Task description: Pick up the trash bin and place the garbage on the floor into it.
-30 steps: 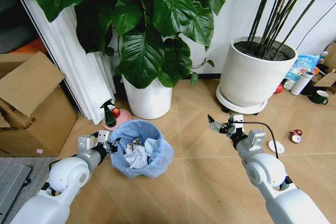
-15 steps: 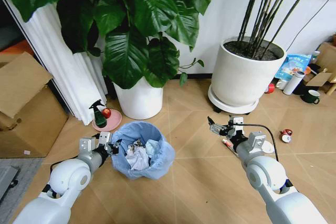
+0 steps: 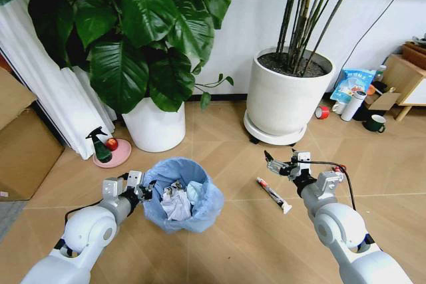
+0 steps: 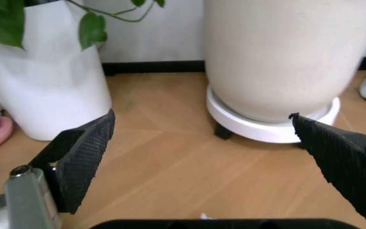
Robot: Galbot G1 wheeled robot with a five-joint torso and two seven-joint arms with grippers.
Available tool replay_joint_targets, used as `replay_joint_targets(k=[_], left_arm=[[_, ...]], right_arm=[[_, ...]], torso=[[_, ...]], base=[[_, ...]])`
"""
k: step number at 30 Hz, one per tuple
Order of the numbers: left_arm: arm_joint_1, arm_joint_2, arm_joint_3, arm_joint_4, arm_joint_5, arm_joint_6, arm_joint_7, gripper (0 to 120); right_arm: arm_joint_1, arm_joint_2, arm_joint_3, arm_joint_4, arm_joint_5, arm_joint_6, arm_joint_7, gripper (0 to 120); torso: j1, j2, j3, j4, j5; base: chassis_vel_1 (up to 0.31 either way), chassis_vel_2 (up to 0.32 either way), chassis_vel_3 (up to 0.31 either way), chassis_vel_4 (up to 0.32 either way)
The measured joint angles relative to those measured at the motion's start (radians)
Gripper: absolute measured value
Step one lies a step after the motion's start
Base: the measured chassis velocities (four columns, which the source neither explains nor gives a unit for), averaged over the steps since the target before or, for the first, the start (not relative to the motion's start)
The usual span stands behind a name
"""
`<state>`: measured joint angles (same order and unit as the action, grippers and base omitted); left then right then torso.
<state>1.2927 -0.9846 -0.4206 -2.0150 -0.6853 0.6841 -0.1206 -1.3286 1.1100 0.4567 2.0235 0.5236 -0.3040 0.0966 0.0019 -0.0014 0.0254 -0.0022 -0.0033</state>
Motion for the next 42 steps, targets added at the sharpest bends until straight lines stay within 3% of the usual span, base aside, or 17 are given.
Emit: replay_joint_targets(k=[26,42], left_arm=[[0.034,-0.009,0.0,-0.017,0.015,-0.003,-0.003,0],[0.03,-0.009,-0.016,-0.006,0.014,-0.007,-0.011,0]], right_arm=[[-0.055,0.021,0.028,0.02,-0.019,0.017,-0.004,100],[-0.074,0.056,0.034,0.036,-0.037,-0.005,0.019,100]], torso=[[0.0,0.0,0.0,-0.0004,0.0003],[0.0,0.0,0.0,0.0001,0.0003]], base=[[-0.168,-0.17,0.162,0.166],[-0.017,-0.011,0.019,0.021]])
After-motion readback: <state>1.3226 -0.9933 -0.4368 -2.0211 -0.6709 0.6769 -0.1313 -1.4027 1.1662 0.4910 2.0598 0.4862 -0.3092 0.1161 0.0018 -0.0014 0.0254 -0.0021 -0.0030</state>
